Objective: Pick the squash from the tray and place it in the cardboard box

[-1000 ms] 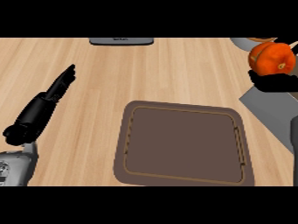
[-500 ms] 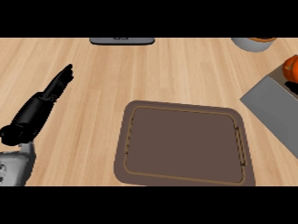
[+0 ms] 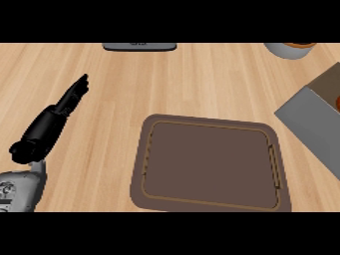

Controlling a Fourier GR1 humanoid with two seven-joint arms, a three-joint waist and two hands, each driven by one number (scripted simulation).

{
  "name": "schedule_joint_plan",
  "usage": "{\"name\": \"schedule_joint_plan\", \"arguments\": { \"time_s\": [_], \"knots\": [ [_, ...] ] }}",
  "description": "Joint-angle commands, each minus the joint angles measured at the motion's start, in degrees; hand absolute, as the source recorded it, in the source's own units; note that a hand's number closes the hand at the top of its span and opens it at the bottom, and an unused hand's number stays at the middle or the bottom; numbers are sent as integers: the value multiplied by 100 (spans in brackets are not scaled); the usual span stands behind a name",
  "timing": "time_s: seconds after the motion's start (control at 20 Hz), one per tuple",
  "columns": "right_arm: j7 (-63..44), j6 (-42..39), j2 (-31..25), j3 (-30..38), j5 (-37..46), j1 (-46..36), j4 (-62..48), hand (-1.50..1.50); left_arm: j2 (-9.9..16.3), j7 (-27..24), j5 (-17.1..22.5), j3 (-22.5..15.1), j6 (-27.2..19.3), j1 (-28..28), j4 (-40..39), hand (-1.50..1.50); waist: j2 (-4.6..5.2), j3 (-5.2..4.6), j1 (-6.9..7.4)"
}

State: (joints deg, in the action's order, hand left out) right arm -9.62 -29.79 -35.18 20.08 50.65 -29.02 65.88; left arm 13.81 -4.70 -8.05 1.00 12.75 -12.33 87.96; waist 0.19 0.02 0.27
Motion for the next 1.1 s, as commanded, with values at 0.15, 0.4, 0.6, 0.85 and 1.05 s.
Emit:
{"name": "schedule_joint_plan", "arguments": {
  "time_s": [0.15, 0.4, 0.6, 0.85, 1.05],
  "knots": [
    [1246, -611, -396, 97, -610, -74, -376, -150, 145, -207, 86, 186, 155, 236, 90, 0, -22, -2, 6],
    [1641, 251, 323, 1171, -1686, -261, -46, -150, -38, 69, -24, 82, -23, 36, 19, 0, -63, 5, -153],
    [1298, 564, 740, 2654, -2953, -600, -590, -150, 119, -37, 15, 178, 61, 283, 164, 0, -90, 16, -131],
    [772, 673, 369, 3400, -3582, -863, -1215, -150, -35, -77, -82, 73, 4, 56, -152, 0, -13, 2, -89],
    [1346, 862, -469, 3650, -3699, -910, -2355, -150, 88, -208, 71, 174, 202, 137, 68, 0, 18, 8, 64]
  ]
}}
